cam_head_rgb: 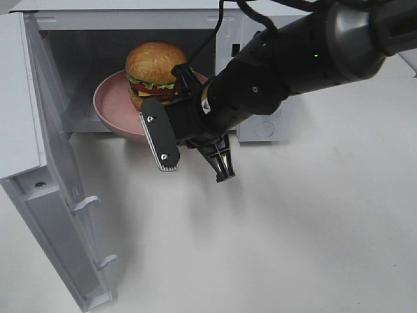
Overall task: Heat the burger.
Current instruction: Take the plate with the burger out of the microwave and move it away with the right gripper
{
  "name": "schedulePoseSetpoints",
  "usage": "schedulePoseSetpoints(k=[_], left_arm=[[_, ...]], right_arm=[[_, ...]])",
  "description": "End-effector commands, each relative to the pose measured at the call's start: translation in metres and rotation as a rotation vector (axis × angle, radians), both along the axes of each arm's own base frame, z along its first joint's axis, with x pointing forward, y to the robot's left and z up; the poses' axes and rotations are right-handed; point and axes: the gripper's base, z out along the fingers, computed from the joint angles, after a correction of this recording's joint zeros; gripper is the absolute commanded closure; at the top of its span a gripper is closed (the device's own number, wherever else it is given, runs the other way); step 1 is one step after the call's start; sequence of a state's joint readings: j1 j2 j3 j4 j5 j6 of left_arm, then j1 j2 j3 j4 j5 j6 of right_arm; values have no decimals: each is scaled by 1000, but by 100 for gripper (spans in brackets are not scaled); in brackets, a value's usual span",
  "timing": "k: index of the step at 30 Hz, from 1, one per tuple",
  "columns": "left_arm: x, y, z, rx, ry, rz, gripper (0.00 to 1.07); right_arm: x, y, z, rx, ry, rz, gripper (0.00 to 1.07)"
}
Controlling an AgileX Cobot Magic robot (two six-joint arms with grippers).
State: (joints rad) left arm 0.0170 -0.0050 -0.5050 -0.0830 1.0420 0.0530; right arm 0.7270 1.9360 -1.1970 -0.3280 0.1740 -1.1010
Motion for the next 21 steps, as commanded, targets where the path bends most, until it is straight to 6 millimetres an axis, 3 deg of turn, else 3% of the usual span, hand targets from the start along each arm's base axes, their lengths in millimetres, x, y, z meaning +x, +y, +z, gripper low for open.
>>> schedulePoseSetpoints(k=[1, 4, 21], left_arm=[[-3, -1, 0, -11, -25, 2, 9], [-3, -1, 0, -11, -25, 2, 9], [-3, -1, 0, -11, -25, 2, 9]], right_arm=[[-4, -4, 20, 44, -71, 29, 107], [-19, -19, 28, 23, -97, 56, 107], [-66, -60, 44, 27, -100, 58, 107]])
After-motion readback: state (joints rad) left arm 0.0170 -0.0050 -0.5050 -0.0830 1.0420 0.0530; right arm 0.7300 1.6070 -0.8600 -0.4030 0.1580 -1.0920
